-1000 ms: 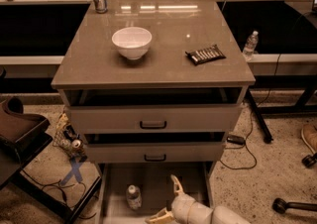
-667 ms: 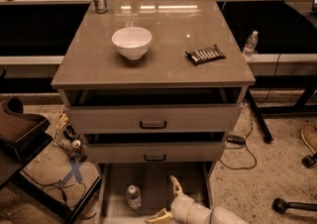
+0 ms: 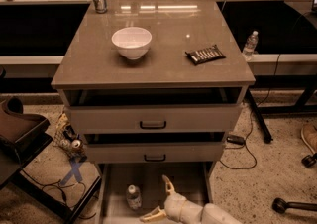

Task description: Pick blue plastic bottle from bottom drawer and place on counter

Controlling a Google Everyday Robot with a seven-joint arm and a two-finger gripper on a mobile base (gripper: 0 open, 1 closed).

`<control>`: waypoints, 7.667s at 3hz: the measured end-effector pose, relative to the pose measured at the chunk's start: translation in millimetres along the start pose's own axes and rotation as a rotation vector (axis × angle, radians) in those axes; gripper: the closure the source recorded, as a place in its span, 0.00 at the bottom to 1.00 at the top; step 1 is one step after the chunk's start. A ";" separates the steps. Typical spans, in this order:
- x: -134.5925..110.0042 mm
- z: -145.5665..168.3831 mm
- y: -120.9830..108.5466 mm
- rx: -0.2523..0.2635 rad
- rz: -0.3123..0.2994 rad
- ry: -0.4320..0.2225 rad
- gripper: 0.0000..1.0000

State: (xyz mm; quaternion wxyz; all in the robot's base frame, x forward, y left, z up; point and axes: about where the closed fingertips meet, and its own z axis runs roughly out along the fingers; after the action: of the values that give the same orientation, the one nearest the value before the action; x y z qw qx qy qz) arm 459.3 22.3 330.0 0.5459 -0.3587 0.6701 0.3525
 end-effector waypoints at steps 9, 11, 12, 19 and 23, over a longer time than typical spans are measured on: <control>83.1 130.4 22.2 -0.326 -0.050 -0.028 1.00; -24.5 94.3 24.8 -0.336 -0.021 -0.049 1.00; -132.6 49.9 35.5 -0.289 -0.022 -0.080 1.00; -509.1 -64.0 -41.1 0.095 0.132 -0.112 1.00; -688.4 -92.2 -96.2 0.283 -0.050 -0.093 1.00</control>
Offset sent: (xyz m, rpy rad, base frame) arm 0.0539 0.0383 -0.0678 0.0881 -0.0658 0.1448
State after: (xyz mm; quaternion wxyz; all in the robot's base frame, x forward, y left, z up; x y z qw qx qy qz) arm 599.3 -39.0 1014.3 0.6303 -0.2778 0.6779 0.2570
